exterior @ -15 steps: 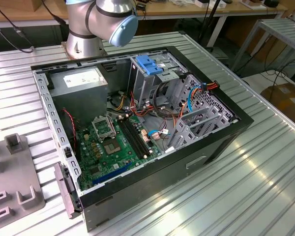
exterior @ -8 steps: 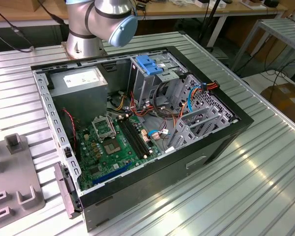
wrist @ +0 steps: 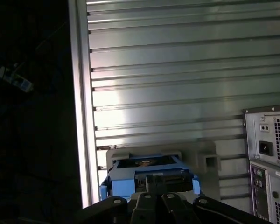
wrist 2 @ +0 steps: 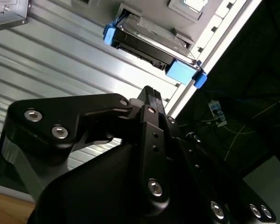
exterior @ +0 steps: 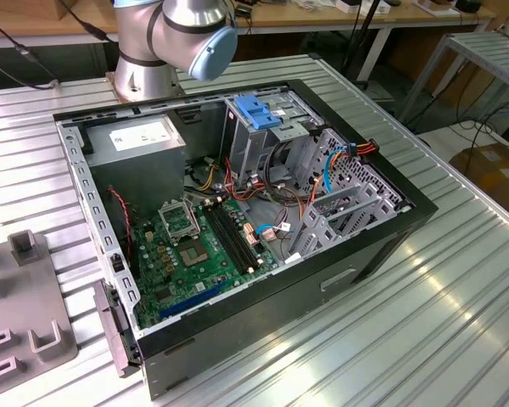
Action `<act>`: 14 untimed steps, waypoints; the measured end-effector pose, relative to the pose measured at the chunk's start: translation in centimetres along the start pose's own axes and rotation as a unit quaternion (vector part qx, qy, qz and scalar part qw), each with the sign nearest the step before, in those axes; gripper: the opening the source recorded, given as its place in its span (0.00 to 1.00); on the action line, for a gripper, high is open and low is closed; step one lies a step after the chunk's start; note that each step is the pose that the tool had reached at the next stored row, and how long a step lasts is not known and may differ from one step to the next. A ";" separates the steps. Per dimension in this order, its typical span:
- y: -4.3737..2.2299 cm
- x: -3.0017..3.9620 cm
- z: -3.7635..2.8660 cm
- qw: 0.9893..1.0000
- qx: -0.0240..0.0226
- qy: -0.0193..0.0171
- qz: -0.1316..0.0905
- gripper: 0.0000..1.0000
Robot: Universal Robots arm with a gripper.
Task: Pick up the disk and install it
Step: 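Reach for the disk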
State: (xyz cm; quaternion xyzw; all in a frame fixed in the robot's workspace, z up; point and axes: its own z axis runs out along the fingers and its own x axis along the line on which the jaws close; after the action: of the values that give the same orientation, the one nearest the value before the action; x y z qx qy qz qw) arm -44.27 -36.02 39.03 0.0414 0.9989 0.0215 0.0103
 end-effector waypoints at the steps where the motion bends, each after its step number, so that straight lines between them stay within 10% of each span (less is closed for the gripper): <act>1: -0.21 0.09 0.03 1.000 0.000 0.000 0.000 0.11; 14: -1.76 2.77 0.23 1.000 0.000 0.000 0.000 0.11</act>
State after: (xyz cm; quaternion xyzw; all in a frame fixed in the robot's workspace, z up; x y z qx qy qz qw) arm -47.17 -37.53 38.67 0.0413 0.9989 0.0215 0.0103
